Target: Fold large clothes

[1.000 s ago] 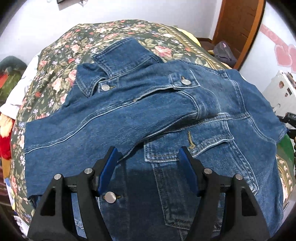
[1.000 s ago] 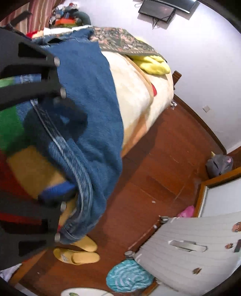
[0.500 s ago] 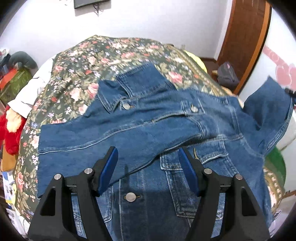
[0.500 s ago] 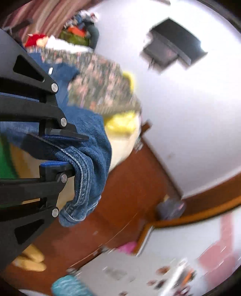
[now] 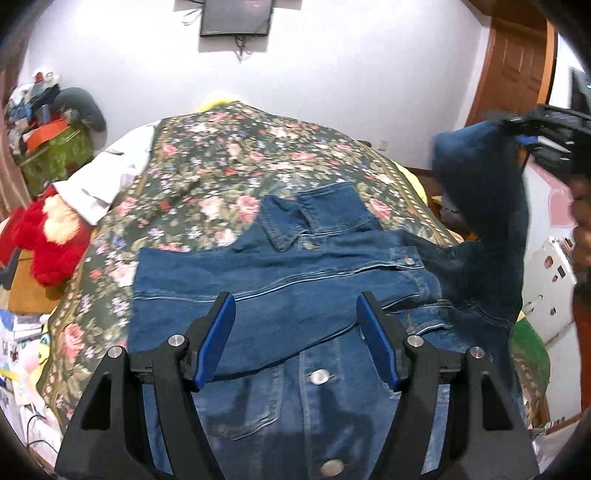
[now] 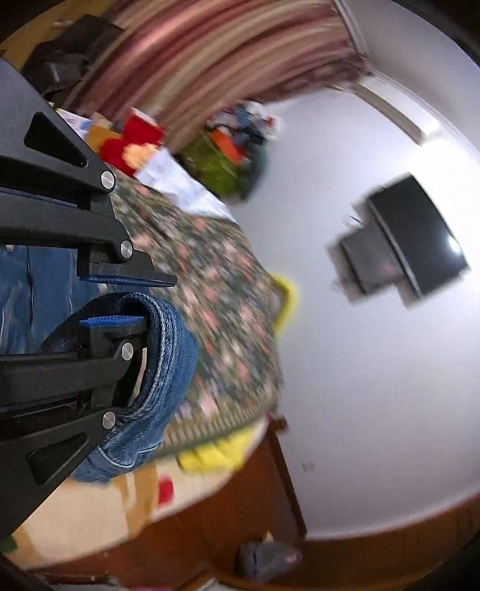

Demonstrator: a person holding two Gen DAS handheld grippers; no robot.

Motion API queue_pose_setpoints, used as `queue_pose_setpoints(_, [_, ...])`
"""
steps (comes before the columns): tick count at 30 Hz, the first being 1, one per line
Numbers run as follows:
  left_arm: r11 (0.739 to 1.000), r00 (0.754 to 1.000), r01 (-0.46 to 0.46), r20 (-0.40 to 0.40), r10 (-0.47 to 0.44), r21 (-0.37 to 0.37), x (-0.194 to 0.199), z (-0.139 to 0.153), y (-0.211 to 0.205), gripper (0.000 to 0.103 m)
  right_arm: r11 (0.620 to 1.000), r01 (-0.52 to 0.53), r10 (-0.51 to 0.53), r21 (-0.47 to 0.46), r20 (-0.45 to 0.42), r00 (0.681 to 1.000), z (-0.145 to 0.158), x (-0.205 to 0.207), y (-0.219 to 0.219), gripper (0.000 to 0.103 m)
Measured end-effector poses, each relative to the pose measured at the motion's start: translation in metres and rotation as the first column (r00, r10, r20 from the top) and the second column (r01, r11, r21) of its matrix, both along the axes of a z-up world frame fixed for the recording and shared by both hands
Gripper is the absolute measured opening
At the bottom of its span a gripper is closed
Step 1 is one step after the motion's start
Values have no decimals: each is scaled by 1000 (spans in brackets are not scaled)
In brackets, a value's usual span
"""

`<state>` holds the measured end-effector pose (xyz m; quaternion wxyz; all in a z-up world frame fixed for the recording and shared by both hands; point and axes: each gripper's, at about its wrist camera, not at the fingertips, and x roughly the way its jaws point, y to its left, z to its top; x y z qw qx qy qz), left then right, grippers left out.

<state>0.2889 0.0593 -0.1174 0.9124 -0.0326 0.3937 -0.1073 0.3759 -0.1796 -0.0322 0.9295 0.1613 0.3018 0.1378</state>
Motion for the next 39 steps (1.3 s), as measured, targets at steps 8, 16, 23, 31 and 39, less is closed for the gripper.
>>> queue_pose_setpoints(8, [995, 995, -97, -28, 97, 8, -17, -15, 51, 67, 970, -227, 197, -88, -267, 943, -109, 23, 116, 11])
queue_pose_setpoints(16, [986, 980, -164, -120, 158, -40, -13, -45, 76, 67, 908, -395, 265, -140, -540, 799, -193, 16, 139, 12])
queue_pose_setpoints(23, [984, 977, -169, -144, 159, -63, -8, -49, 67, 67, 831, -519, 309, -200, -610, 730, -213, -8, 138, 12])
queue_pose_setpoints(31, [994, 987, -108, -122, 105, -17, 3, -31, 34, 67, 833, -525, 372, -175, -525, 765, -159, -35, 101, 12])
queue_pose_setpoints(39, [998, 991, 34, -130, -27, 47, 31, -24, -39, 69, 881, -362, 238, -303, -377, 895, -116, -45, 13, 12])
